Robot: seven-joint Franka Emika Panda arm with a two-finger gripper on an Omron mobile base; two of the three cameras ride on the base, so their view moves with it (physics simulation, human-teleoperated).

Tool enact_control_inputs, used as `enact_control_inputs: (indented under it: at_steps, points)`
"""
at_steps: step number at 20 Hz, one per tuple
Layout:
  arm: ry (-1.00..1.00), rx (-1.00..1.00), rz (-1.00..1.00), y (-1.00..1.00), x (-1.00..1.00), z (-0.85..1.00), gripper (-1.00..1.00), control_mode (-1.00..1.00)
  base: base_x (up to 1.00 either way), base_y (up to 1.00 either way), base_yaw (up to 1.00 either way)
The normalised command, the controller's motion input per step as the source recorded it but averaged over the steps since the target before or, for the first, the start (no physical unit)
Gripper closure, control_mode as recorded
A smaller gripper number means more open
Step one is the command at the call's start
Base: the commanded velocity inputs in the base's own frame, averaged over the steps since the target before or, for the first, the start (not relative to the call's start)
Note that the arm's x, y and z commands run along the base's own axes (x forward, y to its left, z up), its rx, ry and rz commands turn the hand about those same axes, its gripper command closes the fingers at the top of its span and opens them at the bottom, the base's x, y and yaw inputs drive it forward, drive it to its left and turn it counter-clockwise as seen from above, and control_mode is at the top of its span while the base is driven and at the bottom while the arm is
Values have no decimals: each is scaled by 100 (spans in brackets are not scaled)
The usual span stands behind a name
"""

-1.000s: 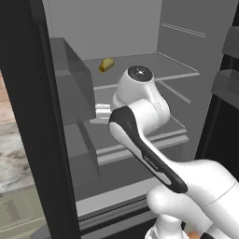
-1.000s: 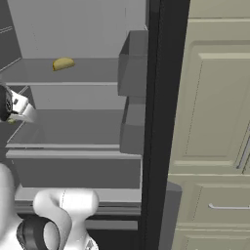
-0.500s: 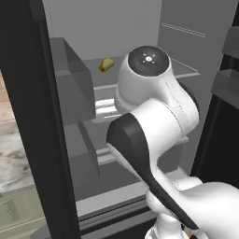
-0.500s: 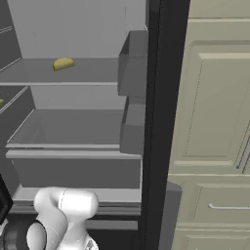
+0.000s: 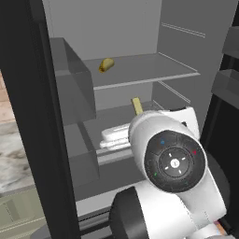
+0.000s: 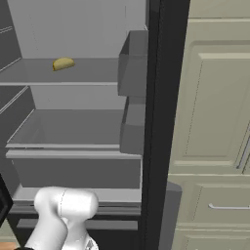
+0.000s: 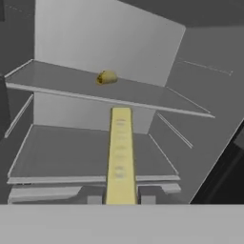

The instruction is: Pick the egg and butter from the fridge and place them by the bowl for mixing.

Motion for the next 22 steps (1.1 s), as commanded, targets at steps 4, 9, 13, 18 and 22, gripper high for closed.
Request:
enact_control_inputs:
  at_steps: [4,9,13,18,22]
  points:
    - [-5,-1,2,0,-33,-12,100,100,-50,0,4]
    - [0,0,0,0,0,0,100,100,-100,-1,16]
    - [0,0,0,0,0,0,100,100,-100,0,31]
    - [0,0,0,0,0,0,100,100,-100,-4,51]
    - [0,0,0,0,0,0,100,100,-100,-19,66]
